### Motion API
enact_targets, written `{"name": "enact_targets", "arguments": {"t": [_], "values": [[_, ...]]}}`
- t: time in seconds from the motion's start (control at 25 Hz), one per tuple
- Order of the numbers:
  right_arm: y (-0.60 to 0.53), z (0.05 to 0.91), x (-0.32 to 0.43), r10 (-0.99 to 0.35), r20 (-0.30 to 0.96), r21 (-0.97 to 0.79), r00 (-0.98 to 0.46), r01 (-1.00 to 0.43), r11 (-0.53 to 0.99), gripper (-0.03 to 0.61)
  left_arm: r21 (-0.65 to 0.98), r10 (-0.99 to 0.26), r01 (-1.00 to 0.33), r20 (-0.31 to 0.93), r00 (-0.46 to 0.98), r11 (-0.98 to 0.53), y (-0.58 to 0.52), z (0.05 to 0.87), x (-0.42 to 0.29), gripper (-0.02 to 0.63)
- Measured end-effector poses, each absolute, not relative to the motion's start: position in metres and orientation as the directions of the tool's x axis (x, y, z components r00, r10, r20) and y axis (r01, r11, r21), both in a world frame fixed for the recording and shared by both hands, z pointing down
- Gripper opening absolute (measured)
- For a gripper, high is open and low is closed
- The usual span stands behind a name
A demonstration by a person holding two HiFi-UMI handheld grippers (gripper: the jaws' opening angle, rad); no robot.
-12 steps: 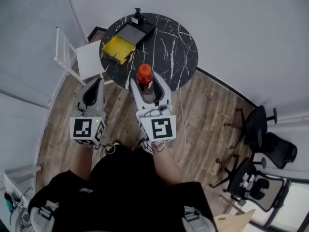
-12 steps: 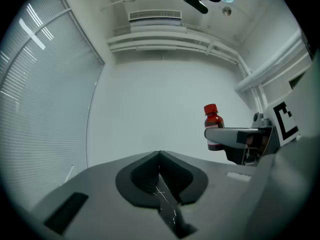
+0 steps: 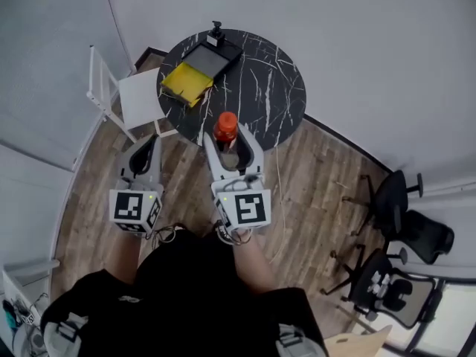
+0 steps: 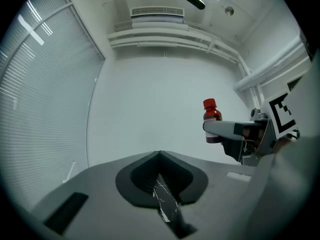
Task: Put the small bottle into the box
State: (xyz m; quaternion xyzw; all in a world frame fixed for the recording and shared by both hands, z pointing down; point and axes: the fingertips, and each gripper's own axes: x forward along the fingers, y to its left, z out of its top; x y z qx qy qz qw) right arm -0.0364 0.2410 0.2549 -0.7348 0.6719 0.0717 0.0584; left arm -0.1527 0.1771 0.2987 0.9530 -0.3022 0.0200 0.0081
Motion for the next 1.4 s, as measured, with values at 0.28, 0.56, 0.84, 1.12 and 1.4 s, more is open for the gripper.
{"name": "enact_targets", "arguments": {"t": [0.28,0.56,0.84,1.12,1.4], "values": [[0.22,0.273,-0.039,-0.986,-0.127,0.032,0.104,-0.994,-0.109,0.212,0.068,-0.582,-0.587,0.081,0.809,-0.806,0.149,0.328,-0.167,-0.002],[0.173,0.284,-0.008,-0.991,-0.117,0.054,0.072,-0.995,-0.078,0.212,0.081,-0.595,-0.603,0.106,0.797,-0.794,0.111,0.345,-0.141,0.0],[0.107,0.262,0.061,-0.989,-0.145,0.096,0.018,-0.995,-0.032,0.212,0.04,-0.658,-0.663,0.082,0.748,-0.748,0.04,0.324,-0.083,0.0],[0.061,0.255,0.129,-0.989,-0.134,0.165,-0.057,-0.986,0.035,0.212,0.004,-0.705,-0.711,0.125,0.698,-0.703,-0.007,0.327,-0.024,0.0],[0.028,0.277,0.161,-0.986,-0.105,0.137,-0.133,-0.983,0.118,0.212,-0.02,-0.728,-0.741,0.203,0.655,-0.672,-0.03,0.347,0.007,-0.002]]}}
